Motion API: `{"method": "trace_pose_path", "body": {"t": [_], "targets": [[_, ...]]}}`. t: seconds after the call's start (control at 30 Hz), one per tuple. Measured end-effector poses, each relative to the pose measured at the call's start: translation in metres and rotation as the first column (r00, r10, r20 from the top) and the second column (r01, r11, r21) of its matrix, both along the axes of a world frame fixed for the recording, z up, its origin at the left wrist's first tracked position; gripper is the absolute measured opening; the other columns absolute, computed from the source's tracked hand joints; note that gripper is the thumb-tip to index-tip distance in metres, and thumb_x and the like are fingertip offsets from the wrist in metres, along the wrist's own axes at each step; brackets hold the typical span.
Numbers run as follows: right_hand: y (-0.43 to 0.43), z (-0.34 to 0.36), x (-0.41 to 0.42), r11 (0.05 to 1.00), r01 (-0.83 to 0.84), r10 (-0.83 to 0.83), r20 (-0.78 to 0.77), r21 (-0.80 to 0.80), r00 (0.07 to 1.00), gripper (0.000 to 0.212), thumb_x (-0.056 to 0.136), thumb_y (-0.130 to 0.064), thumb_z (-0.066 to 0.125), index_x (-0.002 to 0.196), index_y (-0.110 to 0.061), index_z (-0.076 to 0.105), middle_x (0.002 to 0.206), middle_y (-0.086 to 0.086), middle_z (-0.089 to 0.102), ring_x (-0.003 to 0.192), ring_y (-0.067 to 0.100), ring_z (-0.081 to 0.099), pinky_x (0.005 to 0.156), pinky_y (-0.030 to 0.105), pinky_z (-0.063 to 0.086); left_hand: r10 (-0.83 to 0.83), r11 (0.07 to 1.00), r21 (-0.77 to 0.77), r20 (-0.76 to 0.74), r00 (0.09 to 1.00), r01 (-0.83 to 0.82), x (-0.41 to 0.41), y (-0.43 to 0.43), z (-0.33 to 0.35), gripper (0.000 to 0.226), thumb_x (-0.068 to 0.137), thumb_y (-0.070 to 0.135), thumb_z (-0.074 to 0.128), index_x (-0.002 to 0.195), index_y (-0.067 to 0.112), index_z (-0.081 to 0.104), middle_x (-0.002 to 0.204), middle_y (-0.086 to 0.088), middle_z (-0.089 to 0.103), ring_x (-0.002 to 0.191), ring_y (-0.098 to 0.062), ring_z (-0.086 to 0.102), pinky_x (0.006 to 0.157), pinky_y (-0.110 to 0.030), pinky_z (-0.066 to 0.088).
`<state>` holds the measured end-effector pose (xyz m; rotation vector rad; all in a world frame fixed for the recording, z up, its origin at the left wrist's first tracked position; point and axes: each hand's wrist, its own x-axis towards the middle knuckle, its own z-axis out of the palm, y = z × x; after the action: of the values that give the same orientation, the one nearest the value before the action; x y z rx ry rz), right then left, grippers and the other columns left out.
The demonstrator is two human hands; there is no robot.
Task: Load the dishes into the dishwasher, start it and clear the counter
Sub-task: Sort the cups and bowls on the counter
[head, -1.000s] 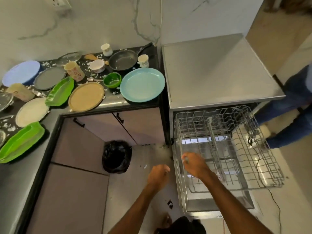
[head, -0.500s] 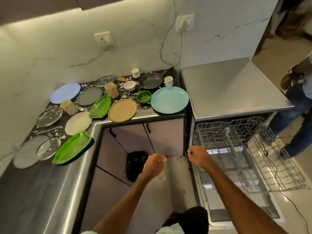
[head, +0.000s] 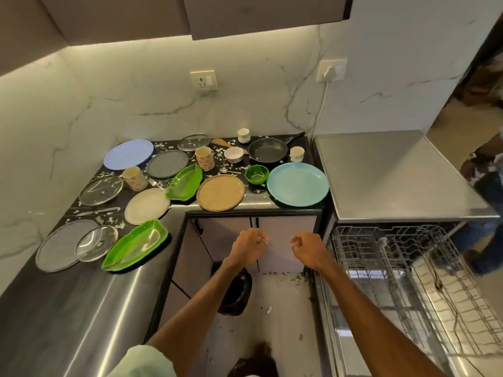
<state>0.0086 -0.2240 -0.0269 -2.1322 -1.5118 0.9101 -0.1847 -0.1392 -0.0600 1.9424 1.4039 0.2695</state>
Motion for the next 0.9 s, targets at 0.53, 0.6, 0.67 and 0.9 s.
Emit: {"method": "trace_pose_path", "body": {"t": [0.53,0.6,0.67,0.9], "targets": [[0.179,-0.030,-0.012,0.972,0.208,-0.206,-0.032,0.107,0.978,0.012,0.080,-0.020,0.073,0.069,-0.024,0.076,0.068,-0.010,0.072,0.072,0.007,0.069,0.077,0.035,0.060,-0.063,0.998,-0.016,0.046,0.997,0.064,-0.014,0.187,-0.023,0.022,0.091,0.014,0.057,0.103,0.016,0.075,0.101,0.004,0.074,0.094,-0.010,0.066,0.082,-0.025,0.052],[0.192,-0.032,-0.006,0.966,0.234,-0.230,-0.044,0.112,0.972,0.014,0.078,-0.022,0.078,0.066,-0.027,0.072,0.067,-0.010,0.071,0.071,0.007,0.068,0.076,0.035,0.060,-0.065,0.998,-0.002,0.048,0.997,0.065,-0.005,0.201,-0.026,0.020,0.093,0.017,0.057,0.101,0.016,0.075,0.099,0.006,0.073,0.092,-0.008,0.065,0.081,-0.023,0.048],[0.205,-0.036,0.002,0.962,0.249,-0.244,-0.056,0.116,0.968,0.016,0.078,-0.026,0.083,0.068,-0.026,0.071,0.069,-0.008,0.071,0.071,0.008,0.068,0.076,0.032,0.059,-0.048,0.999,0.008,0.051,0.998,0.047,0.003,0.213,-0.028,0.018,0.094,0.019,0.057,0.100,0.018,0.074,0.098,0.007,0.073,0.088,-0.005,0.063,0.080,-0.022,0.045],[0.262,-0.060,0.040,0.972,0.206,-0.199,-0.071,0.108,0.977,0.018,0.074,-0.028,0.089,0.070,-0.023,0.072,0.070,-0.007,0.071,0.072,0.010,0.068,0.075,0.034,0.059,0.008,1.000,-0.029,0.012,1.000,-0.008,0.033,0.257,-0.038,0.019,0.090,0.025,0.060,0.102,0.022,0.076,0.103,0.009,0.073,0.095,-0.006,0.065,0.082,-0.022,0.047]]}}
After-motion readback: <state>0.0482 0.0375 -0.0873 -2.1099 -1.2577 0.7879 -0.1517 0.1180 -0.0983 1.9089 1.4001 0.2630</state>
